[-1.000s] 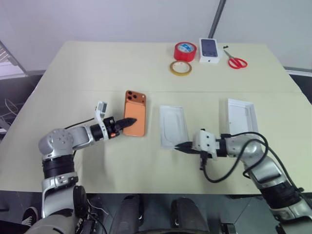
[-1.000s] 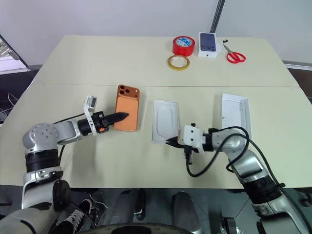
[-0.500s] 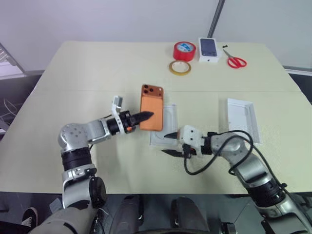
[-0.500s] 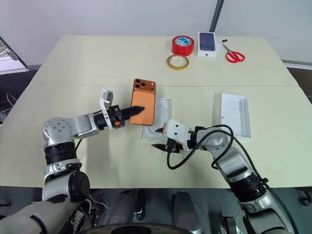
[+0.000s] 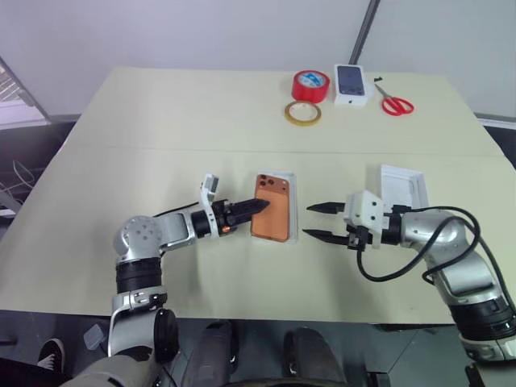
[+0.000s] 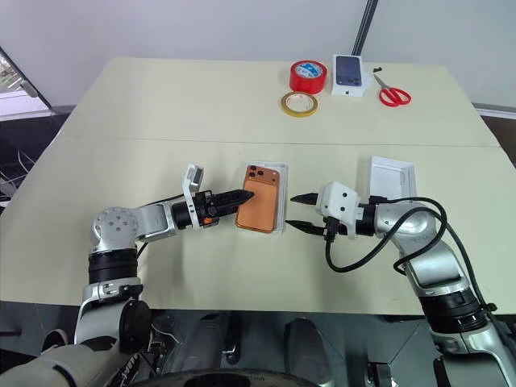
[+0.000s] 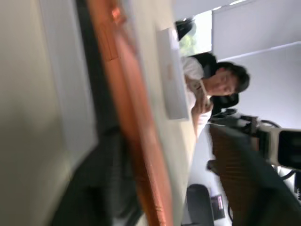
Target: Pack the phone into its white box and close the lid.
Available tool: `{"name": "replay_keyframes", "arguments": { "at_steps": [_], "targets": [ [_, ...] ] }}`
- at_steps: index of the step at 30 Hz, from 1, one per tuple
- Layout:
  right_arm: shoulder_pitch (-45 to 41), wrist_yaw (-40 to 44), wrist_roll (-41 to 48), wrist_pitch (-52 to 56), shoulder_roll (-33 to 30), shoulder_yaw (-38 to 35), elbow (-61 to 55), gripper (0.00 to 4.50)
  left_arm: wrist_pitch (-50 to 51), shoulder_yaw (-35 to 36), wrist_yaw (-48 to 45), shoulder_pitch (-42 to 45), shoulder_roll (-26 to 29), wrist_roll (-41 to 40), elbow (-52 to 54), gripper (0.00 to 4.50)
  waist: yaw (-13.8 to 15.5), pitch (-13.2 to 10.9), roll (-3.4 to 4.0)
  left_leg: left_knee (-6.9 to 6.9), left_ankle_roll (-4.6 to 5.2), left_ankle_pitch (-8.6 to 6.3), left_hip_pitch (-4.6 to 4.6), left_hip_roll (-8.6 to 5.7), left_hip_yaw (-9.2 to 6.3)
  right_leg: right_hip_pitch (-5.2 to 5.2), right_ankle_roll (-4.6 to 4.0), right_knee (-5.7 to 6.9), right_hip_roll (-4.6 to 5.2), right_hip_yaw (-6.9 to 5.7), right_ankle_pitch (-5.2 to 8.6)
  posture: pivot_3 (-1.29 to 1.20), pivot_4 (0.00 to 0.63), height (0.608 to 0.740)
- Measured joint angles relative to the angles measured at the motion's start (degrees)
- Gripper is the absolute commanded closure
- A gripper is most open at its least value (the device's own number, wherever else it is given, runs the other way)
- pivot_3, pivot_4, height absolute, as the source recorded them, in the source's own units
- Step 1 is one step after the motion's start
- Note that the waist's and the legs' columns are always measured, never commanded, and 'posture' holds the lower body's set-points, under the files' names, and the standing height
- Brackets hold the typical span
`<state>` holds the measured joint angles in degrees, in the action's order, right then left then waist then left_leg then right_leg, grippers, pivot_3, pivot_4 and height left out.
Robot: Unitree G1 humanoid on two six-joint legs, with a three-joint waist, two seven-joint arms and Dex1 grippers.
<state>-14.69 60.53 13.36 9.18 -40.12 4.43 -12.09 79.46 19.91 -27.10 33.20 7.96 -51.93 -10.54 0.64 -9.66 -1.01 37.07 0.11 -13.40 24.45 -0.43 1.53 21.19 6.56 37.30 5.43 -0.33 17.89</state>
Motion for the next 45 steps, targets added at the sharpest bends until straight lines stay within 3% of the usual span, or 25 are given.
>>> {"name": "replay_keyframes", "arguments": {
  "at_steps": [1,7,16,19,22,26,30,35,40,45],
  "targets": [
    [-0.01,-0.46,-0.22,0.01,0.74,0.53,-0.04,2.11,-0.25,-0.34,-0.32,0.36,0.01,0.00,0.01,0.05,0.11,0.00,0.00,0.02,0.00,0.00,0.00,-0.01,-0.01,-0.02,0.00,0.00,0.01,-0.01,0.00,0.00,0.150,0.728],
    [-0.10,-2.07,-0.87,0.21,1.89,2.00,-0.07,2.11,-0.58,-1.23,-0.55,0.98,1.56,-0.02,0.49,0.05,0.01,0.01,0.01,0.00,-0.03,0.02,0.03,-0.05,-0.02,0.02,0.00,-0.02,0.04,-0.01,0.00,0.00,0.150,0.728],
    [-2.36,-3.27,-2.06,-0.18,3.19,2.74,1.73,2.11,0.12,-5.20,-0.74,-2.19,6.56,-0.02,10.51,0.05,0.02,0.00,0.01,-0.02,-0.02,0.01,0.03,-0.04,-0.02,0.02,-0.01,-0.04,0.05,-0.01,0.00,0.00,0.150,0.728],
    [-3.18,-3.61,-0.99,1.39,4.15,2.57,3.20,3.03,-0.51,-0.82,1.86,-1.31,6.10,-1.05,10.45,0.97,0.01,0.00,0.01,-0.01,0.04,-0.02,0.03,-0.04,-0.03,0.03,-0.01,-0.04,0.06,-0.01,0.00,0.00,0.150,0.728],
    [-5.24,-5.07,-1.36,1.95,4.27,2.22,5.22,4.49,-7.44,-2.26,3.45,-1.09,8.20,3.19,11.50,2.46,-0.04,0.00,0.01,-0.04,0.00,0.00,0.03,-0.05,-0.01,0.04,-0.01,-0.05,0.05,-0.01,0.00,0.00,0.150,0.728],
    [-6.81,-8.84,-5.57,-0.73,4.29,2.04,10.34,4.50,-19.72,-12.00,0.97,-3.02,14.00,14.21,11.87,4.46,0.03,0.00,0.02,-0.10,-0.10,0.05,0.04,-0.05,0.02,0.07,-0.02,-0.07,0.05,0.00,0.01,0.00,0.150,0.728],
    [-9.04,-12.97,-14.59,-6.49,4.21,6.19,16.24,4.50,-26.81,-20.67,-1.47,-3.42,15.49,21.97,9.37,4.46,-0.01,0.00,0.02,-0.07,-0.06,0.04,0.04,-0.08,0.04,0.07,-0.03,-0.08,0.08,0.02,0.00,0.00,0.150,0.728],
    [-9.70,-14.35,-20.63,-13.20,4.02,9.67,22.64,4.50,-28.25,-25.78,-3.88,-0.67,12.68,25.30,5.29,4.46,0.06,0.01,0.06,-0.01,-0.03,0.03,0.04,-0.08,0.04,0.01,-0.02,-0.08,0.08,0.01,0.00,0.00,0.150,0.728],
    [-9.97,-12.78,-19.66,-13.32,3.73,8.85,23.17,4.50,-27.41,-28.69,-6.44,2.12,8.07,26.33,2.30,4.46,0.06,0.00,0.05,0.03,0.03,0.01,0.05,-0.08,0.03,-0.02,-0.01,-0.07,0.04,-0.01,0.00,0.00,0.150,0.728],
    [-6.84,-11.14,-18.75,-13.23,-1.73,5.11,22.45,4.50,-26.69,-30.57,-7.82,3.06,2.25,26.56,1.68,4.46,0.60,-0.02,0.04,0.15,0.10,-0.02,0.10,-0.15,0.03,-0.12,0.00,-0.15,0.09,-0.04,0.00,0.00,0.150,0.728]
  ]
}}
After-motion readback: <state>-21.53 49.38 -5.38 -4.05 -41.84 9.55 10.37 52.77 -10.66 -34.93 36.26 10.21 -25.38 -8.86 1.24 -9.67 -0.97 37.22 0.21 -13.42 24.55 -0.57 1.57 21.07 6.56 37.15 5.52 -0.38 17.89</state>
